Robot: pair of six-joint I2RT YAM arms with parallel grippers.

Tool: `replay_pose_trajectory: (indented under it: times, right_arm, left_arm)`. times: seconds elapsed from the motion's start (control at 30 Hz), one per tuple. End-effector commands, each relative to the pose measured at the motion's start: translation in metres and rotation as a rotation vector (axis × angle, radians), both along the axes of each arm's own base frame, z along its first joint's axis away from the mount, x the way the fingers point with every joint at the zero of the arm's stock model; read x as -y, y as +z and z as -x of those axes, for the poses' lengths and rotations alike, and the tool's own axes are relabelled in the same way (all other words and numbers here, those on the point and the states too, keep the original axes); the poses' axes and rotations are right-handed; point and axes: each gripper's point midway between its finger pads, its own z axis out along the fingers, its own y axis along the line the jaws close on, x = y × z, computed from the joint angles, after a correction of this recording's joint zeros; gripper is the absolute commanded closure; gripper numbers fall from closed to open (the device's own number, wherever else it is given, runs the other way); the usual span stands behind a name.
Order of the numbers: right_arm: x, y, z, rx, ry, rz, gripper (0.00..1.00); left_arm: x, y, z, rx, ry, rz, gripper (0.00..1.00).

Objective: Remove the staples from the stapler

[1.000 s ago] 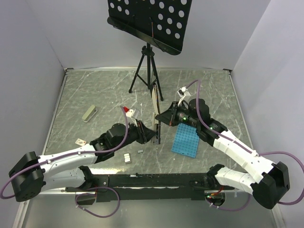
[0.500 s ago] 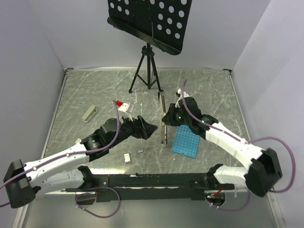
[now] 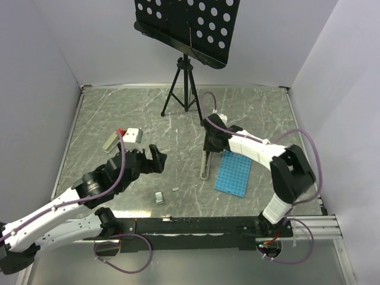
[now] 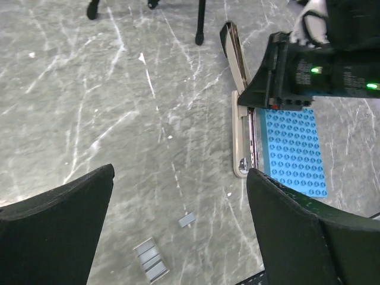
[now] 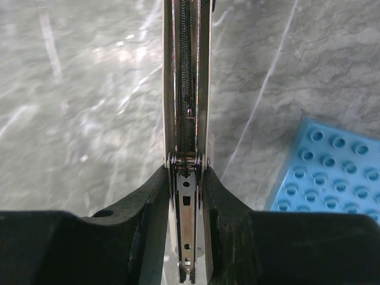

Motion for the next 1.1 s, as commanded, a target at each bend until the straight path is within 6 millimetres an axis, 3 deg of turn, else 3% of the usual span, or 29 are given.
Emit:
replay_pose_trajectory:
  times: [0.0,0.17,0.37,0.5,0.6,0.63,0.7,0.73,0.77,0.8,0.87,0.9,0.93,0.97,1.0,1.07]
  right_arm:
    - [0.0,0.005,-0.022,0.022,-0.094,0.026,1.0]
    - [0.003,-0.018,-0.027,-0.019,-0.123,0.087,0.98]
    - [0.003,-0.03,-0.025,-0.055,-0.122,0.104,0.72]
    - [0.005,-0.024,-0.023,-0.05,-0.114,0.105,0.56]
    - [0.007,-0.011,-0.019,-0.028,-0.099,0.09,0.49]
    - [0.007,0.001,-0.018,-0.002,-0.093,0.07,0.45]
    - [0.006,0.008,-0.011,0.013,-0.05,0.052,0.43]
    - [0.001,0.023,-0.006,0.043,-0.017,0.028,0.42]
    - [0.002,0.022,0.003,0.043,0.034,0.035,0.41]
    - [-0.002,0.037,0.007,0.086,0.067,0.005,0.39]
    - [-0.007,0.034,0.03,0.083,0.178,-0.017,0.38]
    - [-0.013,0.055,0.034,0.152,0.218,-0.072,0.36]
    - [-0.01,0.045,0.048,0.141,0.259,-0.072,0.33]
    - [-0.014,0.049,0.058,0.153,0.296,-0.104,0.3]
    - [-0.016,0.068,0.069,0.203,0.329,-0.164,0.26]
    - [-0.016,0.067,0.087,0.228,0.364,-0.196,0.22]
  left_arm:
    - [-0.02,0.008,0.006,0.047,0.024,0.003,0.03]
    - [-0.027,0.017,0.009,0.09,0.032,0.041,0.03]
    - [-0.026,0.014,0.012,0.08,0.03,0.022,0.03]
    - [-0.023,0.007,0.012,0.066,0.024,-0.005,0.03]
    - [-0.02,0.007,0.012,0.063,0.017,-0.003,0.03]
    - [-0.019,0.007,0.012,0.067,0.009,-0.01,0.03]
    - [-0.019,0.005,0.012,0.068,0.009,-0.024,0.03]
    - [-0.02,0.004,0.011,0.069,0.012,-0.031,0.02]
    - [-0.021,0.003,0.01,0.069,0.017,-0.041,0.02]
    - [-0.024,0.0,0.007,0.067,0.042,-0.065,0.02]
    - [-0.028,-0.004,0.005,0.058,0.071,-0.086,0.02]
    - [-0.027,-0.009,0.003,0.045,0.083,-0.096,0.02]
    - [-0.027,-0.012,0.002,0.036,0.09,-0.106,0.01]
    - [-0.025,-0.017,0.0,0.022,0.092,-0.123,0.01]
    - [-0.026,-0.02,-0.004,0.009,0.103,-0.131,0.01]
    - [-0.028,-0.027,-0.013,-0.019,0.125,-0.152,0.01]
